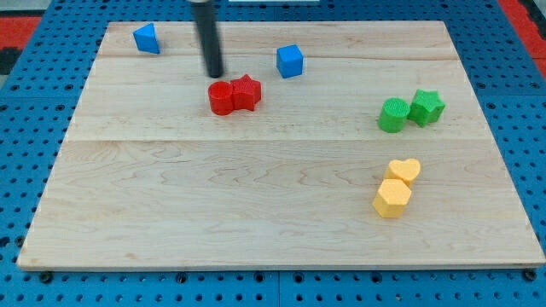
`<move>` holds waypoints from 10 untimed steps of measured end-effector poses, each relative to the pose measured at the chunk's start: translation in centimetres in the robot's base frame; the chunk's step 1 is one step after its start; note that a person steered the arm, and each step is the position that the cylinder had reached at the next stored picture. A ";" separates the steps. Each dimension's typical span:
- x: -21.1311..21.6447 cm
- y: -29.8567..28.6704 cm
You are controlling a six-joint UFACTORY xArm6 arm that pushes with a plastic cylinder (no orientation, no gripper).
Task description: Slide the blue cube towards the blue triangle
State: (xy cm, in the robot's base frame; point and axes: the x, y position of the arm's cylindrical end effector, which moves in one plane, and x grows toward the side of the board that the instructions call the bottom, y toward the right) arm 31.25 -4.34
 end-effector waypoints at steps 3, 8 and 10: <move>-1.4 13.1; -6.4 2.5; -6.7 -7.9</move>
State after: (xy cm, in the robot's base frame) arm 24.54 -12.22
